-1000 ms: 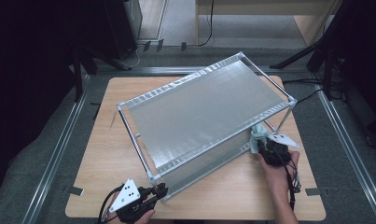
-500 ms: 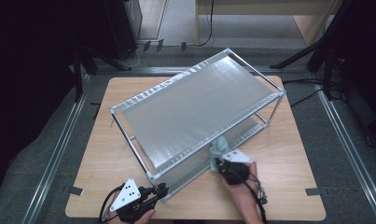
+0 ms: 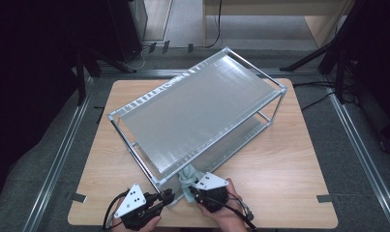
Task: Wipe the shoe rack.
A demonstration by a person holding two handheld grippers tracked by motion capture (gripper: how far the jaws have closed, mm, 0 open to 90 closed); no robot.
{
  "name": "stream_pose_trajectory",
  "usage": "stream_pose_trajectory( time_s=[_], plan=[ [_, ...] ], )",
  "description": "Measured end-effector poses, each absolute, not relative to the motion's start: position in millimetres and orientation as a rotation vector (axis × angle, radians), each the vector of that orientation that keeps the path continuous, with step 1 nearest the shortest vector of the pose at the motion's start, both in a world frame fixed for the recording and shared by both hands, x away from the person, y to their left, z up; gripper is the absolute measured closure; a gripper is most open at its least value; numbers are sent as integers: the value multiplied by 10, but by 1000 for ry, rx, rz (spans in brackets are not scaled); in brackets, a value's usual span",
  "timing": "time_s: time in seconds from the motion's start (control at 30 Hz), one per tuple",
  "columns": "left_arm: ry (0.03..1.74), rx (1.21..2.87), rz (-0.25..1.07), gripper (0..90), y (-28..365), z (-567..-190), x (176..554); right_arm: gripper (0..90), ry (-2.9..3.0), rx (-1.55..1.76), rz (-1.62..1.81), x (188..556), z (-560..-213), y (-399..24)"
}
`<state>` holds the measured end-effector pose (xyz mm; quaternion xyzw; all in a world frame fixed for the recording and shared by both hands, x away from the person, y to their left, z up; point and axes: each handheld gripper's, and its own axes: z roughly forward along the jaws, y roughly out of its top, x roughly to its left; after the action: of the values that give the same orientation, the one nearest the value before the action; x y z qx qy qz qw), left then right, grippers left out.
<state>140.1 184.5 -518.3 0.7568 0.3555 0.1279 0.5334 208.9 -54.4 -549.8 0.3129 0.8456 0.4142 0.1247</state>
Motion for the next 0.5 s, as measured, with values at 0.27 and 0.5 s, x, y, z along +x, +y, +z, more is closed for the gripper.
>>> stream_pose_trajectory(
  time_s=[0.27, 0.5],
  plan=[
    [848, 1802, 305, 787, 1842, -5186, 1403, 776, 2219, 1232, 1073, 2648, -5526, -1330],
    [842, 1804, 302, 787, 1823, -5187, 1432, 786, 1928, 1542, 1012, 2796, -5361, -2122]
  ],
)
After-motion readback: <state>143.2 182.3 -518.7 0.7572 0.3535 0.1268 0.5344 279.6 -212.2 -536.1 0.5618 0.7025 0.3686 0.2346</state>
